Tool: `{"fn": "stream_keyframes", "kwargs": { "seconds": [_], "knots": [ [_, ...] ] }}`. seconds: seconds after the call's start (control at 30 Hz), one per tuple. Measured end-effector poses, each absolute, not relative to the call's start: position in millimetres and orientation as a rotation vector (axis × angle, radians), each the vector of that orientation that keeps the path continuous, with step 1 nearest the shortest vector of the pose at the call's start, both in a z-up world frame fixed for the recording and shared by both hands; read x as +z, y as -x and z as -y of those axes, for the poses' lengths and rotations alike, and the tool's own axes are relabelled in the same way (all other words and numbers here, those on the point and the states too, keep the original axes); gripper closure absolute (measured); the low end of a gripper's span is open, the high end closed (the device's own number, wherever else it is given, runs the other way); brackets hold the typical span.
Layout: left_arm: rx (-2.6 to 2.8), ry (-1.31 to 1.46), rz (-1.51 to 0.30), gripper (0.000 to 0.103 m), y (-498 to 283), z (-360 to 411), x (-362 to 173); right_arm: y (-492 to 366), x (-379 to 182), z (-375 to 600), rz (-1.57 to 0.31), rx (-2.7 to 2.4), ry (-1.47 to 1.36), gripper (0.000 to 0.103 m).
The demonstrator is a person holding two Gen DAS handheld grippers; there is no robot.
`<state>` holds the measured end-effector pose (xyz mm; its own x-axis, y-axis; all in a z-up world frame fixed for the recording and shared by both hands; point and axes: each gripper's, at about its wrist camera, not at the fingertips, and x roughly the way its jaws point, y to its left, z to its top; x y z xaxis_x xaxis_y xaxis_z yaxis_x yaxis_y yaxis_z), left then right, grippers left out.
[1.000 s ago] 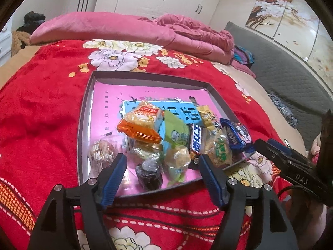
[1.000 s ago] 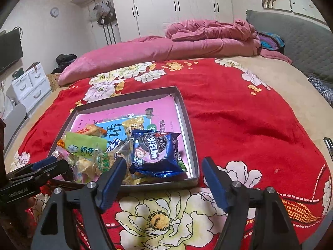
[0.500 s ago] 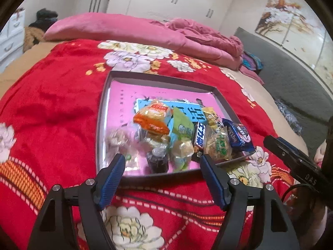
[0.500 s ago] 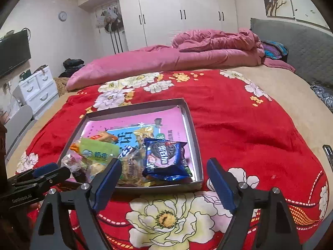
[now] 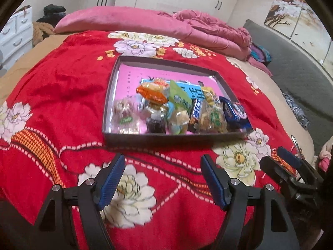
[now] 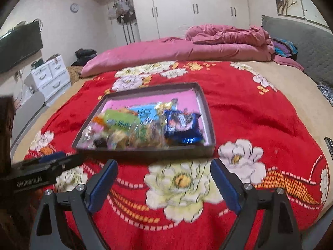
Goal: Organize snacks
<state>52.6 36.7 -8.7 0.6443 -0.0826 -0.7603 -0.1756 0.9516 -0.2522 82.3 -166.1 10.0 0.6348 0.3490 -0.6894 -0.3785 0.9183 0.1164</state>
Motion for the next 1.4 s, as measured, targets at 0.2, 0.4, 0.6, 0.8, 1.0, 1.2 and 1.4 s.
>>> {"fn": "stream_keyframes", "kwargs": {
  "seconds": [0.2, 0.4, 0.6, 0.8, 1.0, 1.2, 1.4],
  "knots": [
    [0.059, 0.289, -0.891, 0.027, -38, -29, -9, -69, 9, 168, -0.781, 0.409, 0.058, 0.008],
    [0.067, 0.274, -0.902, 0.027, -31, -27, -9, -65, 9, 168, -0.779, 0.408, 0.058, 0.008],
    [0.078, 0.274, -0.905, 0.027, -30, -29, -9, -66, 10, 171, -0.782, 0.404, 0.051, 0.008],
    [0.082, 0.268, -0.907, 0.027, -30, -28, -9, -66, 10, 171, -0.782, 0.402, 0.050, 0.008],
    [0.085, 0.267, -0.903, 0.027, -29, -28, -9, -66, 8, 174, -0.782, 0.392, 0.047, 0.008],
    [0.080, 0.262, -0.899, 0.027, -29, -26, -8, -66, 9, 176, -0.782, 0.391, 0.043, 0.008],
    [0.080, 0.260, -0.895, 0.027, -29, -26, -8, -66, 10, 176, -0.781, 0.388, 0.038, 0.008]
  ]
}}
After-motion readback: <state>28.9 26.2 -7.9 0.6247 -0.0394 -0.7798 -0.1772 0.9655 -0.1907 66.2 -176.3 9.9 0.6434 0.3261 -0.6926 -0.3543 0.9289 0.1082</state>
